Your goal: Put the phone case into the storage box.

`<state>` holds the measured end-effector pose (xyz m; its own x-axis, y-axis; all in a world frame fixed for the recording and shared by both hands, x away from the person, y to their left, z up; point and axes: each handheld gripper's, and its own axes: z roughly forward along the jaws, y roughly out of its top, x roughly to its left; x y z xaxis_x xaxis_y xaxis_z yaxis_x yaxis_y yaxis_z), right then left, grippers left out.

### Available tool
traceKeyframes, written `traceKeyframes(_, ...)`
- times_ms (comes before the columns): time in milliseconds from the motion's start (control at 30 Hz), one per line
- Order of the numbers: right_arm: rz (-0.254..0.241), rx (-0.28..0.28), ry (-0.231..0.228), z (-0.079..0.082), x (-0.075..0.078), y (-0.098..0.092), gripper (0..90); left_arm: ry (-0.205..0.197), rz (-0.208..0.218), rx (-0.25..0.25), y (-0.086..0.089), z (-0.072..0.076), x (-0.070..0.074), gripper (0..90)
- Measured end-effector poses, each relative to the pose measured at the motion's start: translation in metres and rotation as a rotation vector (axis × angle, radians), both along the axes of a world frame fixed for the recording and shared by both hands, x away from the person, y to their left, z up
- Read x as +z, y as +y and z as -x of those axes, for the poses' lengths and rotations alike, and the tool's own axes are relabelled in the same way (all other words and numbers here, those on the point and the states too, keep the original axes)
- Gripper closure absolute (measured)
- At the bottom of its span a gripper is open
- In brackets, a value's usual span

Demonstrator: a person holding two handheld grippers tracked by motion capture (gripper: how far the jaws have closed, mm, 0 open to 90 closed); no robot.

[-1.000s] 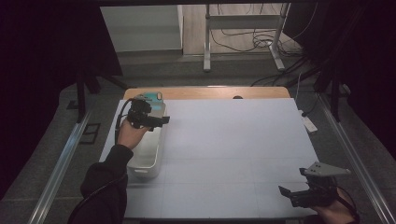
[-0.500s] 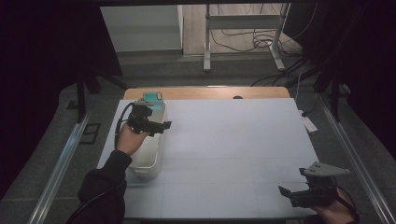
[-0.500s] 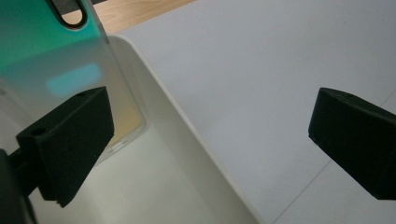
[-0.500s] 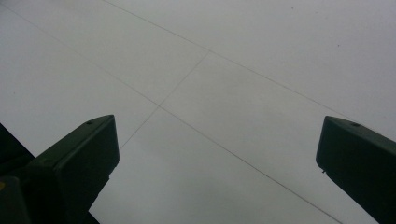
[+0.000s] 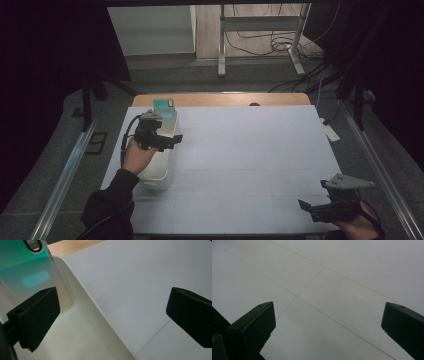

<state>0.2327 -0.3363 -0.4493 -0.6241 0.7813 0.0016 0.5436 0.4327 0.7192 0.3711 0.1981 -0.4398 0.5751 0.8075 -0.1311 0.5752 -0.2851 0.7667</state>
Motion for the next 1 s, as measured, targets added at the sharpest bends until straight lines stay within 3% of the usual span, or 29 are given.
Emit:
traceKeyframes(467,0.003,0.002,-0.002,0.0,0.0,0.001,0.0,-0.003,-0.017,-0.012,0.0,0.018,-0.005,0.2)
traceKeyframes(1000,0.006,0.0,-0.002,0.0,0.0,0.001,0.0,-0.037,-0.03,-0.018,-0.006,0.038,-0.006,0.2)
